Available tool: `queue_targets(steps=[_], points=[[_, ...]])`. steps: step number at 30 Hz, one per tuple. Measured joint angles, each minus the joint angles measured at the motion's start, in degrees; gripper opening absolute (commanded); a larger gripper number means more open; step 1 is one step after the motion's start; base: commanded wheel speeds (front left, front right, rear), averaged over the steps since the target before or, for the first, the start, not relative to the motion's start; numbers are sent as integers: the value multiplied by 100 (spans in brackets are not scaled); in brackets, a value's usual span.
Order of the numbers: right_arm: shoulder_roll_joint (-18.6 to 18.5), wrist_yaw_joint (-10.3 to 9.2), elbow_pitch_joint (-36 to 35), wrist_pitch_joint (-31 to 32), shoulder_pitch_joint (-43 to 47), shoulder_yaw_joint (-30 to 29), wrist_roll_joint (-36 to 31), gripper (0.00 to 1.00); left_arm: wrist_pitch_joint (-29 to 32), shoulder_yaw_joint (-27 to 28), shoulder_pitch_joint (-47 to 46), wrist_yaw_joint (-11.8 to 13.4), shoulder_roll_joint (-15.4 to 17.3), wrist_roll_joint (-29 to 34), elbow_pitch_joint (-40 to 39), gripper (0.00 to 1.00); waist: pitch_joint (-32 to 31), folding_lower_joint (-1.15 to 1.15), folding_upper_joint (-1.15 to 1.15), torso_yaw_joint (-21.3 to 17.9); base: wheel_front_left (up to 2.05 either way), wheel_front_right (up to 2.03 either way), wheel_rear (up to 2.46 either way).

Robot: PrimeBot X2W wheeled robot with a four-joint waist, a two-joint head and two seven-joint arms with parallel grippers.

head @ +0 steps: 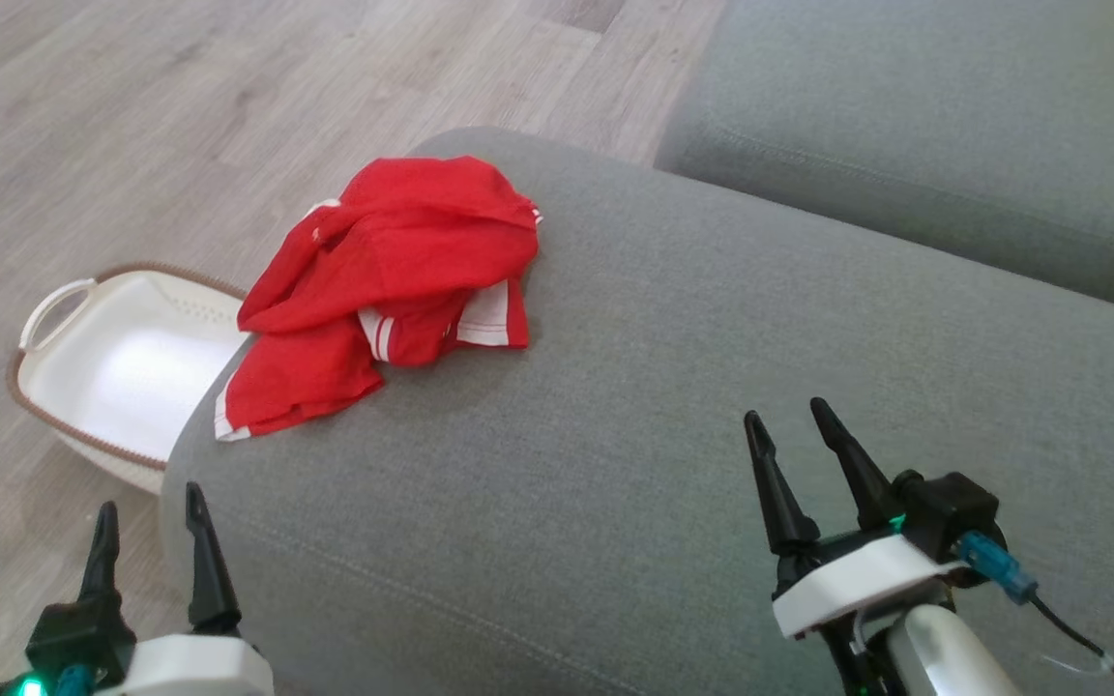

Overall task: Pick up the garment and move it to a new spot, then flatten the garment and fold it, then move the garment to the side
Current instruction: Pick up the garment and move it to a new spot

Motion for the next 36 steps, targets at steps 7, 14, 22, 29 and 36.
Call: queue_targets(steps=[7, 14, 22, 29, 36], points=[[-4, 0, 100, -1, -236, 121, 51, 100, 0, 27, 8, -11, -33, 30, -91, 100, 101, 0, 0, 104, 0, 0, 0], [-4, 0, 126, -1, -225, 85, 93, 100, 0, 119, 15, -103, -20, 92, -83, 100, 44, 0, 0, 49, 0, 0, 0], [-3, 0, -18, -2, -118, -209, 13, 100, 15, 220, -53, -426, 355, 53, 99, 100, -11, 0, 0, -116, 0, 0, 0], [-3, 0, -155, 1, -70, -314, -245, 100, 414, 356, -720, -732, 721, -204, 89, 100, 291, 0, 0, -476, 0, 0, 0], [-4, 0, -557, 229, -116, -533, -708, 100, 1553, 253, -1748, -1288, 1232, -401, 698, 100, 851, 0, 0, -811, 0, 0, 0]])
